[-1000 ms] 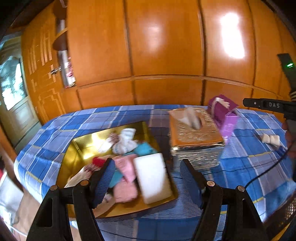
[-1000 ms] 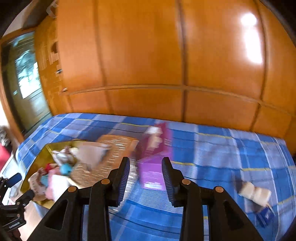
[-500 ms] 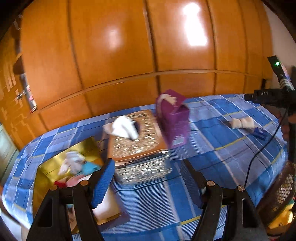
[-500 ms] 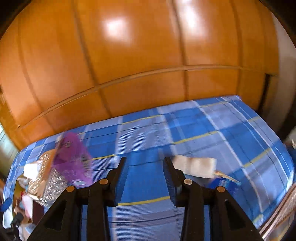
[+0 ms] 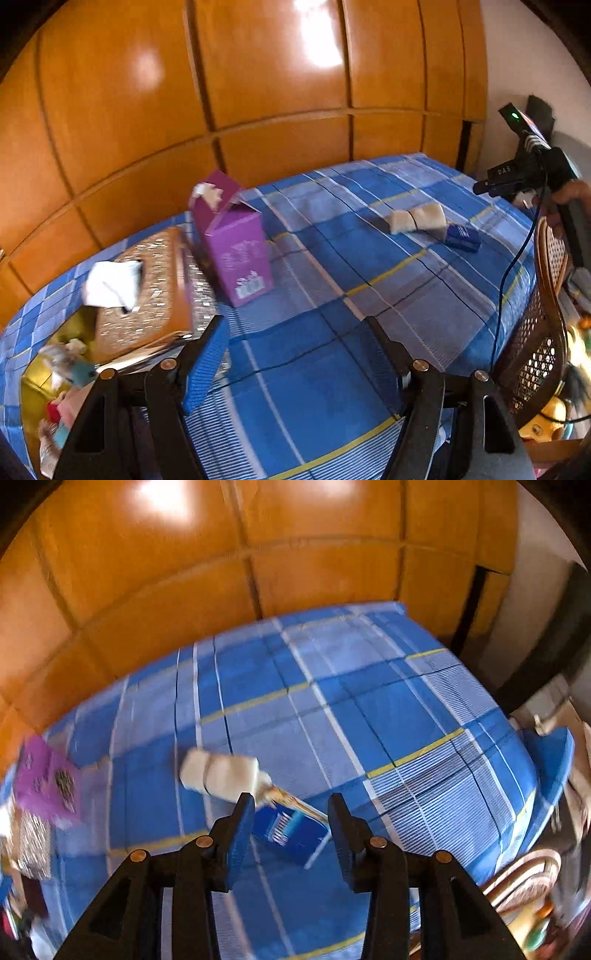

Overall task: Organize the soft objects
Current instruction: 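Move both open tools from the tray over the bed toward the remaining items, then grasp the blue Tempo tissue pack with the right tool while the left tool grasps the beige mesh cloth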

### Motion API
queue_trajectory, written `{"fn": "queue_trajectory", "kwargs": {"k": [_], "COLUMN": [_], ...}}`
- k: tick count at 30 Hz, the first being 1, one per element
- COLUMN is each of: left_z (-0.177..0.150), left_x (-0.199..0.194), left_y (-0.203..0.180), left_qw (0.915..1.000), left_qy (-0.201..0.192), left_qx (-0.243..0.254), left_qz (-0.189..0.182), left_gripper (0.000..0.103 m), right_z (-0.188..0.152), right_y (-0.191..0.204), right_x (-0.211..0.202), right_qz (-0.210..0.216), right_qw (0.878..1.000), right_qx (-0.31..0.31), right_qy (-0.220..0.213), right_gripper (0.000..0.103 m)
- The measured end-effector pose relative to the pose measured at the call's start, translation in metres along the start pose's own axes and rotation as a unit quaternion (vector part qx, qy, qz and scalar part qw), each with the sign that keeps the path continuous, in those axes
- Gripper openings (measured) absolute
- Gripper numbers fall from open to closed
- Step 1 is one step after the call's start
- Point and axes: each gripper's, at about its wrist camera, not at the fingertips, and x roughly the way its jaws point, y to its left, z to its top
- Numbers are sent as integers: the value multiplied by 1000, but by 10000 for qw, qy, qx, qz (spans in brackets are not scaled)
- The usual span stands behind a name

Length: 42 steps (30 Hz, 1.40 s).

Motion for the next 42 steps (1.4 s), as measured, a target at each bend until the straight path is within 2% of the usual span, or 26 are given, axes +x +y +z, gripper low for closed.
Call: {"fn": "queue_trajectory", "kwargs": {"k": [2,3,4,6,8,13,16,18,21,23,25,27,28,31,33,36,42], "left_z": [3,4,6,9,12,20,27,32,41,48,54,62,68,83,91,103,118], "left_x": [9,12,17,24,31,43,51,54,61,69,76,84,91,104,114,131,166], "left_y": [-8,-10,-14,-18,-21,-32,-42,-49,-60,-68,-73,-79,-85,-99,-109,-128,-172], "left_qw": [9999,9997,9996,9992,9990,9978,9967,9959,9942,9930,9917,9911,9891,9868,9841,9754,9497], "left_qy": [91,121,164,242,302,411,421,407,396,421,446,421,440,372,320,200,28], "left_qx": [120,156,187,210,204,312,491,589,726,818,898,985,1153,1385,1585,2049,2970], "left_qz": [-75,-115,-167,-229,-265,-421,-498,-547,-682,-741,-809,-789,-799,-746,-737,-789,-989], "left_gripper": [73,73,73,74,75,78,79,79,79,79,79,79,79,79,81,84,86], "right_z": [1,-1,-4,-8,-11,-11,-9,-8,-8,-8,-7,-2,2,15,15,17,25], "right_y": [7,17,22,34,44,50,45,43,39,36,30,13,5,-21,-31,-36,-53], "right_x": [15,24,30,43,59,85,97,102,105,103,100,100,100,95,97,98,90], "right_qz": [-8,-4,-19,-133,-218,-256,-246,-138,-211,-183,-396,-845,-906,-813,-743,-586,-305], "right_qw": [9972,9907,9850,9721,9572,9349,9305,9302,9307,9300,9323,9426,9484,9702,9733,9768,9852], "right_qx": [-651,-1233,-1575,-2138,-2611,-3114,-3147,-3092,-3049,-3092,-3065,-2695,-2455,-1569,-1248,-1025,-634], "right_qy": [361,578,709,957,1227,1682,1857,1976,2007,1980,1880,1783,1791,1658,1776,1785,1562], "right_gripper": [42,44,57,70,70,74,74,73,57,57,56,57,57,57,57,57,57]}}
